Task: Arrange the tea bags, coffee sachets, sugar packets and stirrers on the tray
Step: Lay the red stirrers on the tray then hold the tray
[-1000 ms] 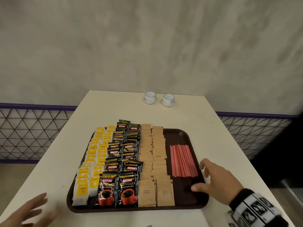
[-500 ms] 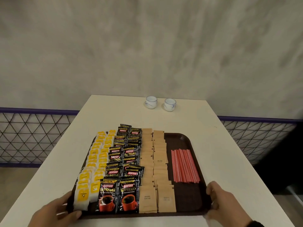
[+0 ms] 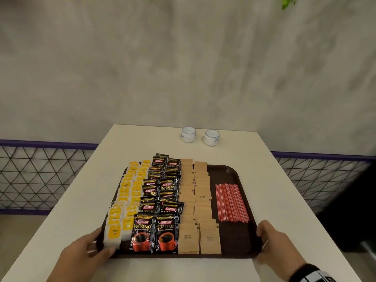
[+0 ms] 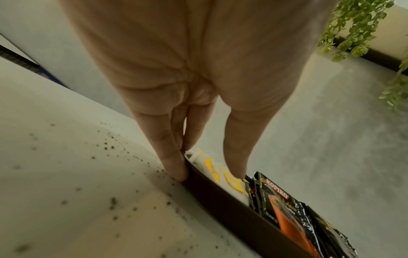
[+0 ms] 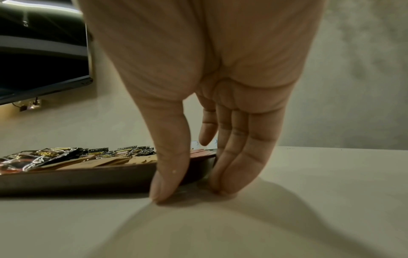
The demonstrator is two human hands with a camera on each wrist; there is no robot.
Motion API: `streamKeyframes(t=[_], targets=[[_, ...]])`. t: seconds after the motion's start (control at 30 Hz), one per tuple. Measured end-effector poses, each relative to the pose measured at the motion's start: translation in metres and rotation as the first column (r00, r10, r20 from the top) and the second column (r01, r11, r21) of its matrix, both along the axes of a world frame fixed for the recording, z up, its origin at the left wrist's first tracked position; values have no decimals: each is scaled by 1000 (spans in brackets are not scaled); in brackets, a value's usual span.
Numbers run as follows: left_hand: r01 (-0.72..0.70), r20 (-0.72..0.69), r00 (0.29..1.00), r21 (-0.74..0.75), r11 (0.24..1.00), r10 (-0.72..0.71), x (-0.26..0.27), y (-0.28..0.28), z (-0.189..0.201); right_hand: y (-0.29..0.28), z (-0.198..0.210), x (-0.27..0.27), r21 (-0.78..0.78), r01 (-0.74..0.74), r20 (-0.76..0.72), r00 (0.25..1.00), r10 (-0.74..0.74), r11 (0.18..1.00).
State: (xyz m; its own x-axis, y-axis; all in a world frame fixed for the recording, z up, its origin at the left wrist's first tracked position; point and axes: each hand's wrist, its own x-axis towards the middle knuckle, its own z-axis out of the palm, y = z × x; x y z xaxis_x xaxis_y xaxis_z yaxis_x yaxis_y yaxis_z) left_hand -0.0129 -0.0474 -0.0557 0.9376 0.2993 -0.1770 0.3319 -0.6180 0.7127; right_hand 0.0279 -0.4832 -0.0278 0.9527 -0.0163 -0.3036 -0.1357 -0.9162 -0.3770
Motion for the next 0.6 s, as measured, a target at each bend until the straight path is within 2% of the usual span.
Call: streamKeyframes(t=[0.17, 0.23, 0.3, 0.33, 0.4, 0.5, 0.6], targets=[[47, 6, 999, 2, 999, -48, 12, 1, 17, 4, 0, 8, 77, 87, -21, 996, -86, 993], [-54, -46, 998, -37, 998, 52, 14, 4, 13, -5, 3, 10, 69, 110, -60, 993, -106, 991], [-189, -28, 982, -104, 976, 187, 14, 9, 10, -16, 11, 11, 117, 106, -114, 989, -92, 987], [-221, 1, 975, -92, 971, 222, 15, 14, 8, -21, 17, 12, 137, 110, -110, 989, -95, 985], [-245, 74, 967, -25, 969, 246, 22, 23, 19, -27, 28, 18, 151, 92, -13, 996, -91, 984], [-154, 200, 972, 132, 979, 126, 46, 21, 55, -21, 50, 41, 141, 58, 149, 986, -79, 988], [7, 227, 972, 248, 969, -65, 94, 2, 90, -7, 62, 85, 154, 62, 227, 969, -96, 986]])
